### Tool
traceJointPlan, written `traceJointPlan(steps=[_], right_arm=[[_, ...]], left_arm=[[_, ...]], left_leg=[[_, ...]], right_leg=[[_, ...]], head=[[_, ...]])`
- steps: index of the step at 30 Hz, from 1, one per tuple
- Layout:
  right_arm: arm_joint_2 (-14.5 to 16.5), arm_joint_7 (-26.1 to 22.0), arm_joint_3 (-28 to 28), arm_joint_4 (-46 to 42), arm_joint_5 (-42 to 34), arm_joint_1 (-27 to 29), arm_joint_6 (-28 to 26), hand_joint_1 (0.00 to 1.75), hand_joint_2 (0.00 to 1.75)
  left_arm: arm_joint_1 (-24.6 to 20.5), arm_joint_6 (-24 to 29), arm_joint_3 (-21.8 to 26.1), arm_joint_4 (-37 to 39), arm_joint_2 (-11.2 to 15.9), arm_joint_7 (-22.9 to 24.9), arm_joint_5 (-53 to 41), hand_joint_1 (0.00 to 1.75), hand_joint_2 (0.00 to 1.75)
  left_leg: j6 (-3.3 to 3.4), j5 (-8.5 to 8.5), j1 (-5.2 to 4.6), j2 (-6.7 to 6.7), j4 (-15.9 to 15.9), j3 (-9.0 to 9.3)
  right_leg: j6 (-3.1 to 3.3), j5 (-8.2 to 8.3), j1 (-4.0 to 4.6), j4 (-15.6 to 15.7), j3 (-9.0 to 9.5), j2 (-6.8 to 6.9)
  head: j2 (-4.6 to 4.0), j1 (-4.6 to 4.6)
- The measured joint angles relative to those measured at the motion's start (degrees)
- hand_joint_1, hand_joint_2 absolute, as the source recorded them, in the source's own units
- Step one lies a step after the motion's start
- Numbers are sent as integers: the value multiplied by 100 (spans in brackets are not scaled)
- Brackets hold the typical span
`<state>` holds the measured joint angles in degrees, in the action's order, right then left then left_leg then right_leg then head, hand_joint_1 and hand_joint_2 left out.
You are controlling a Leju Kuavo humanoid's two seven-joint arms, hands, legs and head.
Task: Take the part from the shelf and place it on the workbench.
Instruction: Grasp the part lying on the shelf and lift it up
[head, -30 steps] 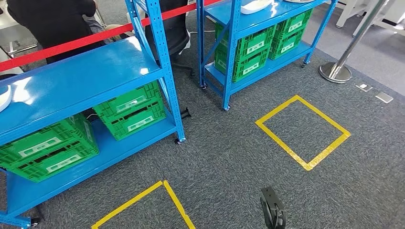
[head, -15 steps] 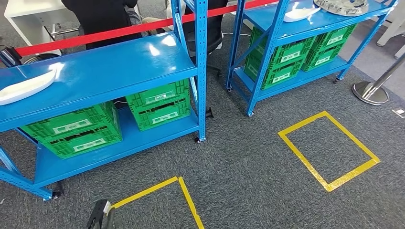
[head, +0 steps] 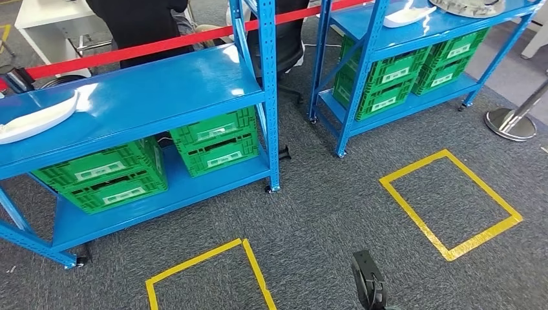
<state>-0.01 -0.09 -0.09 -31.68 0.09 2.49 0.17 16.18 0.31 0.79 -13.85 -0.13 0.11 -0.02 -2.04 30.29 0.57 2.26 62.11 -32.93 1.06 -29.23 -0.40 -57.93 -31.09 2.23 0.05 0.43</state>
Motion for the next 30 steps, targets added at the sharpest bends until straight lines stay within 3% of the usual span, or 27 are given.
traceJointPlan(steps=[2, 4, 5, 7, 8, 10, 11, 12, 13, 15, 16, 17, 19, 21, 24, 25, 30], right_arm=[[-2, 14, 0, 226, 2, 253, 1, 0, 0], [0, 23, 1, 547, 3, 554, 1, 0, 0], [2, 25, 3, 720, 2, 708, 2, 0, 0], [4, 23, 7, 1092, 4, 1020, 2, 0, 0], [-1, 23, 8, 1291, 4, 1174, 1, 0, 0], [-11, 27, 9, 1635, 5, 1445, 0, 0, 0], [-16, 30, 9, 1755, 5, 1538, 0, 0, 0], [-16, 30, 9, 1827, 6, 1586, 0, 0, 0], [-17, 28, 9, 1859, 7, 1579, 0, 0, 0], [-17, 18, 9, 1799, 8, 1425, 1, 0, 0], [-14, 8, 9, 1715, 10, 1296, 1, 0, 0], [-11, 3, 9, 1601, 12, 1155, 1, 0, 0], [-5, -8, 9, 1281, 14, 835, 1, 0, 0], [4, -19, 8, 941, 8, 561, 1, 0, 0], [11, -11, 7, 796, -2, 385, -8, 0, 0], [11, 5, 7, 812, -3, 397, -10, 0, 0], [11, 17, 7, 831, 2, 592, -2, 0, 0]], left_arm=[[-285, 0, 0, -270, -2, -18, 1, 0, 0], [-606, 0, 0, -617, -11, -30, 1, 0, 0], [-757, 0, 0, -799, -15, -32, 1, 0, 0], [-1054, 0, 0, -1186, -18, -32, 1, 0, 0], [-1198, 0, 0, -1382, -18, -33, 1, 0, 0], [-1445, 0, 0, -1710, -16, -34, 0, 0, 0], [-1517, 0, 0, -1823, -15, -35, 1, 0, 0], [-1552, 0, 0, -1888, -14, -34, 1, 0, 0], [-1544, 0, 0, -1911, -14, -33, 2, 0, 44], [-1421, 0, 1, -1828, -20, -27, 2, 0, 131], [-1307, 0, 1, -1731, -25, -22, 1, 0, 175], [-1171, 0, 2, -1607, -29, -19, 1, 0, 175], [-849, 0, 2, -1280, -34, -13, 1, 0, 175], [-542, 0, 1, -935, -41, -4, 1, 0, 175], [-389, 2, -2, -807, -32, -5, 1, 0, 44], [-424, 2, -2, -830, -25, -14, 1, 0, 0], [-572, 2, -2, -844, -20, -25, 0, 0, 0]], left_leg=[[78, -131, -12, 113, -375, 193], [164, -155, -27, -16, -384, 155], [198, -169, -23, -83, -398, 151], [263, -208, -3, -225, -426, 155], [284, -224, 3, -310, -426, 148], [305, -240, -1, -508, -408, 110], [306, -242, -3, -603, -398, 99], [303, -242, -3, -687, -388, 94], [297, -242, -3, -756, -381, 95], [265, -236, -10, -842, -377, 90], [240, -229, -17, -863, -380, 83], [213, -225, -23, -874, -385, 73], [154, -233, -23, -892, -421, 71], [186, -251, -26, -884, -446, 124], [305, -272, -33, -878, -486, 165], [292, -275, -31, -890, -500, 163], [133, -262, -14, -808, -547, 163]], right_leg=[[-70, -38, 26, -1, 27, 142], [-141, -59, 20, 12, 66, 268], [-181, -83, 6, -8, 82, 253], [-247, -310, -17, -317, -28, 49], [-265, -508, -23, -657, -183, -83], [-269, -859, -19, -1438, -572, -190], [-262, -895, -17, -1650, -691, -204], [-250, -809, -16, -1628, -703, -216], [-231, -619, -17, -1355, -593, -241], [-189, -205, -9, -519, -212, -403], [-162, -82, 0, -211, -68, -479], [-137, -33, 12, -55, 4, -532], [-75, -18, 38, -9, 10, -511], [-63, 10, 34, 37, -3, -517], [-61, 22, 28, 68, -4, -474], [-42, 15, 33, 64, 5, -441], [38, 6, 46, 37, 10, -490]], head=[[-1, 16], [-1, 30], [-1, 32], [0, 48], [0, 61], [0, 72], [0, 73], [-1, 72], [-1, 72], [0, 70], [0, 71], [1, 71], [1, 72], [1, 61], [0, 18], [-1, 19], [0, 18]])
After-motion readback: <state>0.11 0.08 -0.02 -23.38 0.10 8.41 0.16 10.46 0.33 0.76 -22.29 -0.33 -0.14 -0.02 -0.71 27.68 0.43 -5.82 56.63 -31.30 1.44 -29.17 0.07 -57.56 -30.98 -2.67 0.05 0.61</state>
